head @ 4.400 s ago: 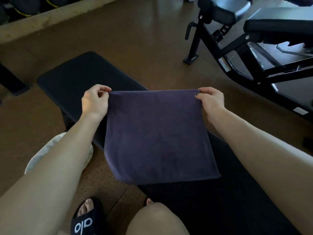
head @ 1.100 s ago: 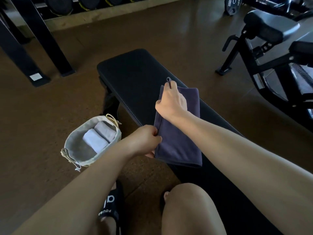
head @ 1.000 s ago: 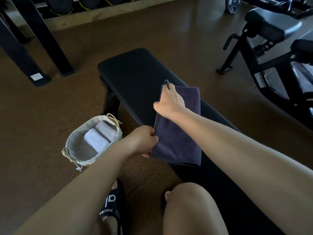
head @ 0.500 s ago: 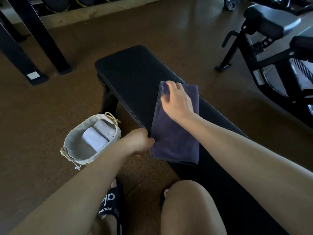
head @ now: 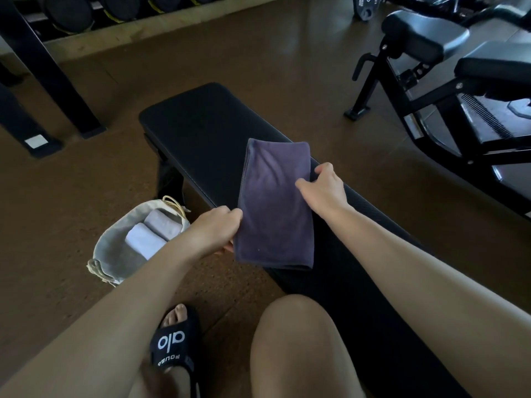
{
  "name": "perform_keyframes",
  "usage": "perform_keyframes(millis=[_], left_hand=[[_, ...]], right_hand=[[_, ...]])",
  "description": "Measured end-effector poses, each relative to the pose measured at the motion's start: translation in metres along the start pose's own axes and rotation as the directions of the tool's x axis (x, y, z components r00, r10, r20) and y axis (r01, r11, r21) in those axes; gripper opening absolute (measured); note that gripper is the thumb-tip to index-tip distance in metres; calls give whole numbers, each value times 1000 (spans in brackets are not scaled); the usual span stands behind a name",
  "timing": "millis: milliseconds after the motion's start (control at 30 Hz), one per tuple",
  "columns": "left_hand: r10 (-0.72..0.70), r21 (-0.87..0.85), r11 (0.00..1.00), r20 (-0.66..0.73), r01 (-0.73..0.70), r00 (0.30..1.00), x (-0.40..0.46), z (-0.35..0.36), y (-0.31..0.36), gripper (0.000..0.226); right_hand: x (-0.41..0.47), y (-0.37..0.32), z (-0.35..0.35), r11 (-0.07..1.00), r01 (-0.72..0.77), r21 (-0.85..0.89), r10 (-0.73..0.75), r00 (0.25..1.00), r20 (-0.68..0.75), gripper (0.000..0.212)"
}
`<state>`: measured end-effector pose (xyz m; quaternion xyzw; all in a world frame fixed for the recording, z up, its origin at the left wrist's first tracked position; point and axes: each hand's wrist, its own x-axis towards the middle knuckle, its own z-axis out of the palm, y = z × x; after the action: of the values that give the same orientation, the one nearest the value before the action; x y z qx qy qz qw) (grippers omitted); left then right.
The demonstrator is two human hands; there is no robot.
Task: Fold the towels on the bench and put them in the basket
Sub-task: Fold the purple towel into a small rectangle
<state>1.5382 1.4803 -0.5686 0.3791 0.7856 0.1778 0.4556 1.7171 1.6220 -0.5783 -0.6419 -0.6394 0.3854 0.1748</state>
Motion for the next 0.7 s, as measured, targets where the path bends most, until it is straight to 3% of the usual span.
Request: perform_keyframes(millis=[67,200,300,367,433,500,567,700], left_hand=[[-13,-6,1000,-1,13,1000,-1,1,1,40],[67,288,956,-24,-58,997,0,10,1,24],[104,374,924,-54,-77,993,3,13,2,12],[65,304,952,-48,-47,997,5,12,1,10],[-10,46,999,16,9,1000,4,13,2,7],[-37,-181,982,63,48,997,1,17,6,3],[-26,-220,975,68,41,997,-2,22,13,3],[10,-82,997,6,-10,1000,-10,32,21,24]], right_hand=[[1,1,-3,999,-16,-35,17,999,38,48],[3,3,-5,983,-2,-184,26,992,125,34],[1,5,-12,968,-26,-251,80,975,207,33],[0,6,-18,970,-56,-236,117,960,253,30],[0,8,-24,981,-91,-169,131,960,246,25],[0,12,-30,987,-98,-124,120,975,189,22],[2,17,-34,987,-73,-140,88,991,104,21],[-7,22,-40,973,-32,-228,48,997,68,31]])
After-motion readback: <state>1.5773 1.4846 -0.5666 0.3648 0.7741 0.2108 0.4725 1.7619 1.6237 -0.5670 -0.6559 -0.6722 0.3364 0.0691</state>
